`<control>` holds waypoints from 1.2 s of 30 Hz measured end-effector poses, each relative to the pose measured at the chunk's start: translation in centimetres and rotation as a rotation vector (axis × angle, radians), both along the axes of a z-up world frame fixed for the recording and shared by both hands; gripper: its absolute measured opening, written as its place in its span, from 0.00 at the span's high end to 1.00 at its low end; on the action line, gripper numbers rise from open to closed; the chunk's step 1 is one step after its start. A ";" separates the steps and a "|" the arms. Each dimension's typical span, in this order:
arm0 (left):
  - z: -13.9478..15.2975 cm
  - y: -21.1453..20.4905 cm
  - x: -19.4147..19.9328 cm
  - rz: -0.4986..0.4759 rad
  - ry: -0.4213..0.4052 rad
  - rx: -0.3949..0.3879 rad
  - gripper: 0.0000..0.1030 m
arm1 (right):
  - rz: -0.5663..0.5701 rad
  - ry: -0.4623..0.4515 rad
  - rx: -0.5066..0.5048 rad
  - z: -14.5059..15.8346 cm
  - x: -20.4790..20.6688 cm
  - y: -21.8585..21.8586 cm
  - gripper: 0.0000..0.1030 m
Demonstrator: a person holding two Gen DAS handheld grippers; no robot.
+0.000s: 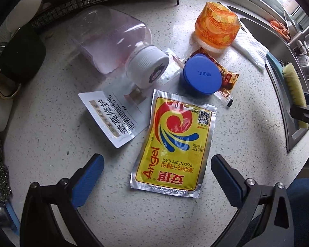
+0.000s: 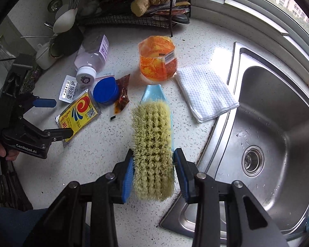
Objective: Collect trash
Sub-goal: 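Grasp the yellow Angel yeast packet with the left gripper while right holds brush, then carry the yeast packet and brush with both grippers down to the red bucket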
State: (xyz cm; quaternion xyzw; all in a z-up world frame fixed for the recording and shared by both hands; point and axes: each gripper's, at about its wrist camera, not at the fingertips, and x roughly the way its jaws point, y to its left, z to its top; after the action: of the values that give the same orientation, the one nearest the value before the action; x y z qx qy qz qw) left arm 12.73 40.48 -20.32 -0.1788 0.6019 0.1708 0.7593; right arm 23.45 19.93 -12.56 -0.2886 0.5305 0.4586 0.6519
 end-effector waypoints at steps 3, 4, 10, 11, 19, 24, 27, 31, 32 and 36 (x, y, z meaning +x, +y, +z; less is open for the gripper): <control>-0.5 0.0 0.5 -0.055 0.011 0.013 0.00 | -0.028 0.002 -0.003 -0.4 -0.1 -0.1 0.66; -0.5 -0.1 0.8 -0.073 0.016 0.026 0.00 | -0.038 0.006 -0.005 -0.6 -0.1 -0.1 0.66; -0.9 -0.5 2.2 -0.156 0.024 0.074 0.00 | -0.066 0.017 -0.011 -0.6 -0.2 0.2 0.66; -0.8 -0.5 2.9 -0.159 0.024 0.073 0.01 | -0.065 0.019 -0.013 -0.5 -0.2 0.2 0.66; -0.5 -1.7 4.1 -0.189 0.014 0.075 0.18 | -0.075 0.025 -0.027 -0.9 -0.2 0.4 0.66; 0.4 -1.9 4.8 -0.188 0.000 0.063 0.47 | -0.061 0.029 -0.029 -0.9 -0.2 0.7 0.66; 0.8 -1.8 4.0 -0.154 -0.010 0.046 0.52 | -0.046 0.029 -0.016 -0.6 -0.3 0.8 0.66; 0.9 -2.6 3.4 -0.133 -0.012 0.030 0.54 | -0.032 0.033 0.007 -0.2 -0.6 0.7 0.66; 0.9 -3.2 3.1 -0.132 -0.009 0.033 0.54 | -0.027 0.034 0.012 -0.1 -0.7 0.6 0.66; 1.4 -5.0 2.7 -0.111 -0.002 0.032 0.54 | -0.008 0.039 0.030 0.1 -1.1 0.2 0.66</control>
State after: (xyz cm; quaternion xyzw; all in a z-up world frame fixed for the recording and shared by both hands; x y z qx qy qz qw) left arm 15.42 35.49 -18.96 -0.1332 0.6075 0.1376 0.7709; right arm 22.38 20.13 -12.45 -0.2676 0.5374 0.4693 0.6476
